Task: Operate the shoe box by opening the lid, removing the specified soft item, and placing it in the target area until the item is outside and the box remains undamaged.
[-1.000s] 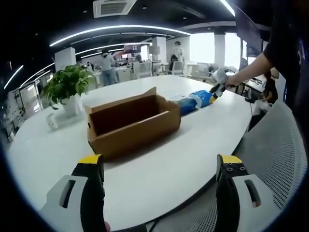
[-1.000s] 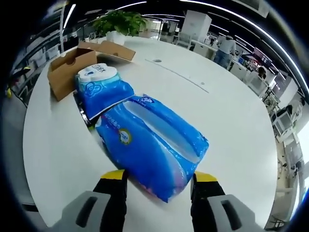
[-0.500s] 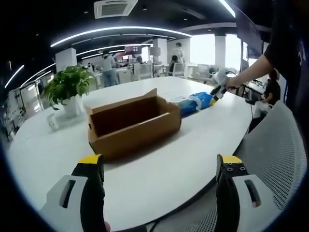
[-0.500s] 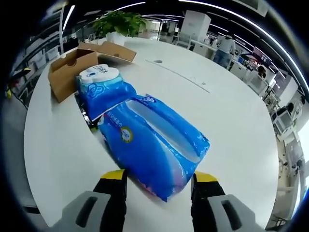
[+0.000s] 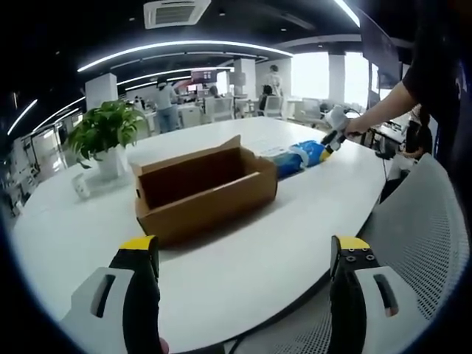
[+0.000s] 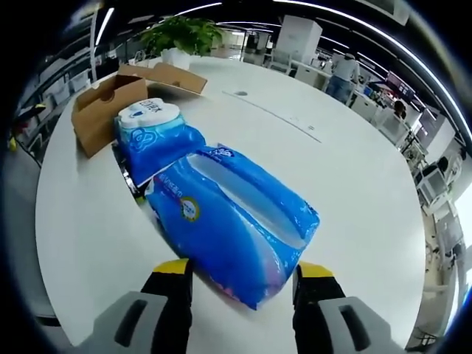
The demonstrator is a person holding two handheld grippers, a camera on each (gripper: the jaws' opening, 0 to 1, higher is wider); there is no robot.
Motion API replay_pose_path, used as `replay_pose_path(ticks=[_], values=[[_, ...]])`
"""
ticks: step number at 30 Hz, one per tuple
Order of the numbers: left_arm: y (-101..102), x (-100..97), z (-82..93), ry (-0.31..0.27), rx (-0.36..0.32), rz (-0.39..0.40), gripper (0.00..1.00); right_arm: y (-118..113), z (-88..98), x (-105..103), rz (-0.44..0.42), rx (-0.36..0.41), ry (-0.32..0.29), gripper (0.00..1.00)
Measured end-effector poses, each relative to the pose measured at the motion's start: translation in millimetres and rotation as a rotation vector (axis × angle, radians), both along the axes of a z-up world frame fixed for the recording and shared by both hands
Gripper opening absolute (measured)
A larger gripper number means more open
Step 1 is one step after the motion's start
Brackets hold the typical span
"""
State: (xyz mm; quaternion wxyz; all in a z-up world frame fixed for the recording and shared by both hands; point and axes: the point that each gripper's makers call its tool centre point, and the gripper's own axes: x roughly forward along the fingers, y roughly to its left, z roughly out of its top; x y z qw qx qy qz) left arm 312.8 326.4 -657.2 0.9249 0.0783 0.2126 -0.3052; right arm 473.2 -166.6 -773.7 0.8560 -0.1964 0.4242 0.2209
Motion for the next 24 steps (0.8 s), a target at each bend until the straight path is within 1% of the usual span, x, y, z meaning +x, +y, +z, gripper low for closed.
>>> replay_pose_path(ticks=[6, 9, 14, 18, 24], values=[[0, -0.4, 0.4, -0.001, 0.000, -0.005, 0.96, -1, 1.1, -3, -0.009, -0.007, -0.001, 0.54], [-1, -0.6, 1.0, -0.004, -0.001, -0.007, 0.96, -3, 5.5, -5, -0.024, -0.005, -0.011, 0.57], [-2, -1.4, 1.5, -0.006, -0.005, -0.012, 0.96, 1, 14.8, -12, -0.027, 0.008, -0.034, 0.57], [-3, -1.8, 1.9, -0.007, -0.008, -0.015, 0.96, 2, 18.8, -17, -0.034, 0.014, -0.044, 0.59], [-4, -2.0, 2.4, -0.006, -0.016, -0.017, 0.97, 12, 30.4, -26, -0.044, 0.038, -0.076, 0.63]])
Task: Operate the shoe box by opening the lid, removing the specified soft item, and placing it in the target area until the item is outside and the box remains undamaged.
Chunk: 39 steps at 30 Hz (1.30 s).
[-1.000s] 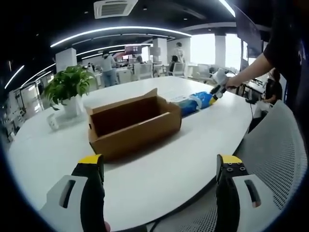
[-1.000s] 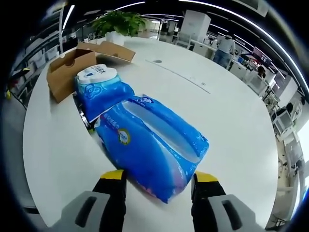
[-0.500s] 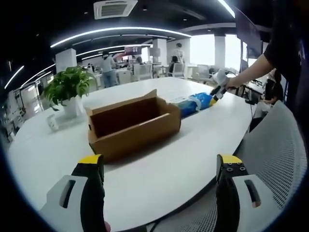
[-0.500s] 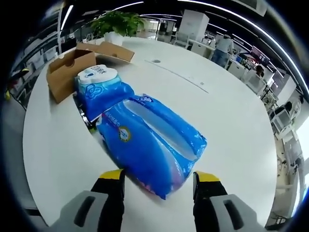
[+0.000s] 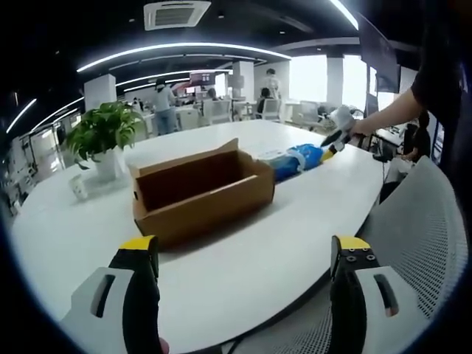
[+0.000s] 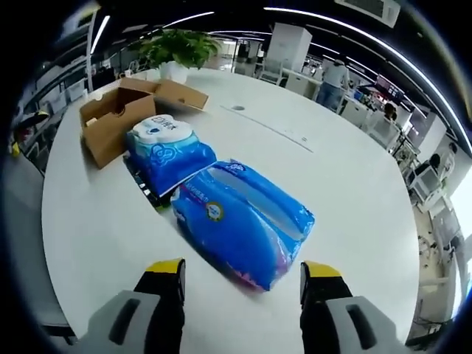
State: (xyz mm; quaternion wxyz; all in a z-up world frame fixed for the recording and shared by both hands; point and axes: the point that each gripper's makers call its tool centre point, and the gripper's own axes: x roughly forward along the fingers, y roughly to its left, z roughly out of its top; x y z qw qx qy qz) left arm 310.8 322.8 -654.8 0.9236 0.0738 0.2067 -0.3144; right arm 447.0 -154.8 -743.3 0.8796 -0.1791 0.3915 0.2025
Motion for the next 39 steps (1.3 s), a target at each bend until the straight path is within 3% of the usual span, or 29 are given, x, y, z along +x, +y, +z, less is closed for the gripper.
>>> replay_pose_path(ticks=[21, 28, 37, 39], values=[[5, -1.4, 1.6, 0.030, -0.030, 0.012, 0.95, 41, 40.5, -37, -0.053, 0.084, -0.106, 0.91], [4, -2.7, -1.0, 0.039, -0.004, -0.019, 0.96, 49, 47.9, -49, -0.078, 0.102, -0.127, 0.97], [2, 11.0, 9.6, 0.030, 0.002, -0.040, 0.96, 64, 59.4, -65, -0.090, 0.115, -0.154, 0.99], [2, 13.8, 10.7, 0.025, 0.012, -0.048, 0.96, 66, 57.7, -69, -0.082, 0.087, -0.149, 0.99]])
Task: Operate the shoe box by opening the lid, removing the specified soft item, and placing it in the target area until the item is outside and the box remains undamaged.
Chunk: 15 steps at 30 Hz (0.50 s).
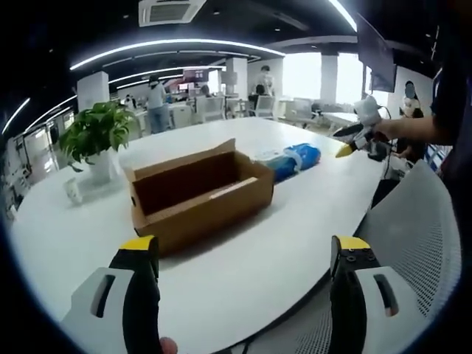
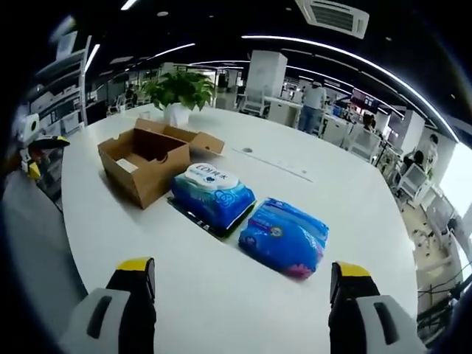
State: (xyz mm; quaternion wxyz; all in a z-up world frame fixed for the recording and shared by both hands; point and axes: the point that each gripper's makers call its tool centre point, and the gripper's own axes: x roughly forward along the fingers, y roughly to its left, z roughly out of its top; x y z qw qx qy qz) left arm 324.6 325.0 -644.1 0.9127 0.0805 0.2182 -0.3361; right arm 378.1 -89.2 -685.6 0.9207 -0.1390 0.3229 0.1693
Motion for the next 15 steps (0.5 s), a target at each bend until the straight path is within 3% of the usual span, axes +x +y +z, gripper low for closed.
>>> replay_pose_path(ticks=[15], values=[[-3, 21.7, 10.4, 0.001, 0.004, -0.021, 0.95, 27, 15.9, -19, -0.029, 0.061, -0.034, 0.99]])
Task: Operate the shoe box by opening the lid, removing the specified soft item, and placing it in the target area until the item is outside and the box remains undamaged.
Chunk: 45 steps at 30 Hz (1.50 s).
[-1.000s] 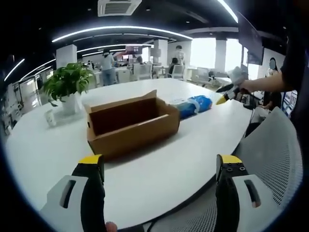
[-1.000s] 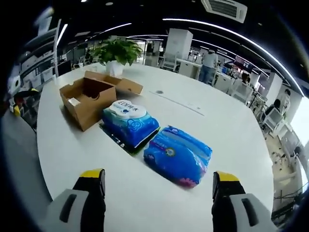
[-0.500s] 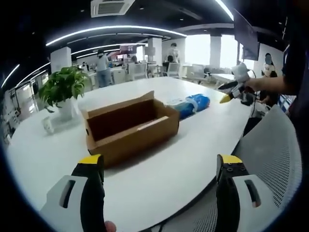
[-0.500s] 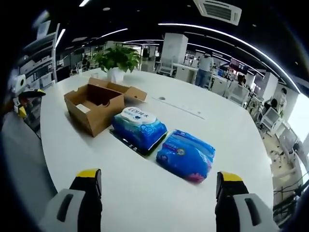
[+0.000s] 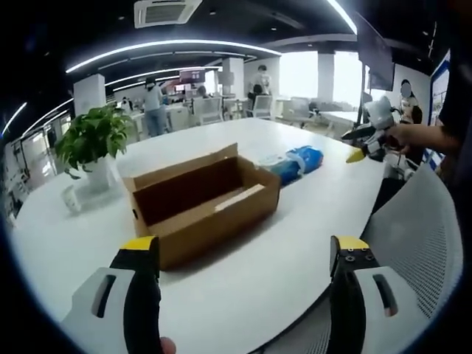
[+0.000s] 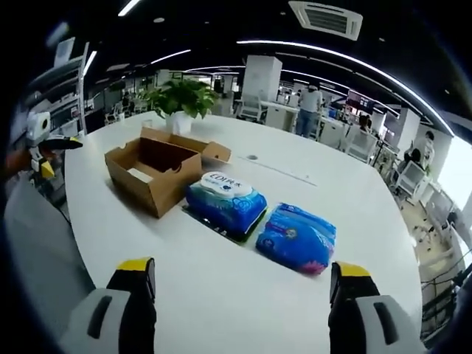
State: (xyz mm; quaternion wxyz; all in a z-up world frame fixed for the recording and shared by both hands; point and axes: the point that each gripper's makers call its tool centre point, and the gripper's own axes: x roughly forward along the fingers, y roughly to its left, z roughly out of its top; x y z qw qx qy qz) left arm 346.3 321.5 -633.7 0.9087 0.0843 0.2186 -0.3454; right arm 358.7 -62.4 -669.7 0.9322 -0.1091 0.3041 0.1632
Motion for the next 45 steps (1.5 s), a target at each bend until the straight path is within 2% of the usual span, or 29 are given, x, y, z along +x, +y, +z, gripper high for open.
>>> replay_pose_path(ticks=[11, 23, 36, 45], values=[[1, 24.0, 6.2, 0.006, 0.046, -0.048, 0.92, 17, 11.1, -13, -0.009, 0.054, -0.018, 0.98], [-5, 44.2, 13.6, -0.004, 0.081, -0.105, 0.92, 37, 14.5, -25, 0.020, 0.067, -0.015, 0.98], [-19, 68.4, 14.1, -0.003, 0.129, -0.183, 0.84, 61, 19.4, -36, 0.044, 0.099, -0.022, 0.98], [-27, 61.9, 11.5, 0.005, 0.105, -0.191, 0.86, 72, 28.2, -35, 0.098, 0.077, -0.028, 0.97]])
